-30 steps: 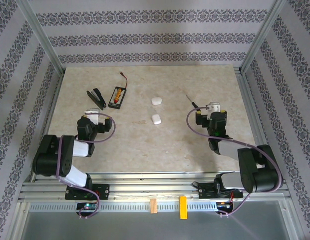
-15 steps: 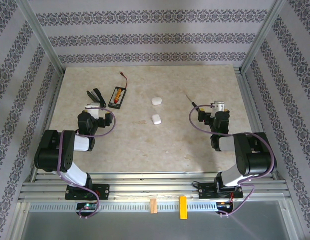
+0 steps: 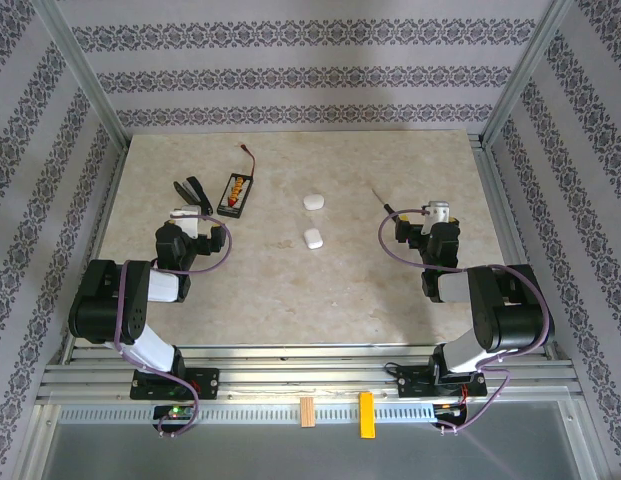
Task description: Insert wireless bluetooth earbuds into charging case
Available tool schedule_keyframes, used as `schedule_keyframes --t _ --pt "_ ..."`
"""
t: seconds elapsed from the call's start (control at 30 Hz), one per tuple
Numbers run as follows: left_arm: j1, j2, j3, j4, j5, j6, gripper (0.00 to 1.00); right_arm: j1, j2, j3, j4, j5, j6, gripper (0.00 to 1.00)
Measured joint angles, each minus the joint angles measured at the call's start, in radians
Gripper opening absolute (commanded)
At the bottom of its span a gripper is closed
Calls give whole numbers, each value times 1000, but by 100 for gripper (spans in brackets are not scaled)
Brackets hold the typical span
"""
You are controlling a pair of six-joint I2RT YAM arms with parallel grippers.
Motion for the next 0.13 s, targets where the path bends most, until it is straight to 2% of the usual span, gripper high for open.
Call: schedule_keyframes --t 0.13 --pt "0 0 0 0 0 0 99 0 0 0 0 -8 0 98"
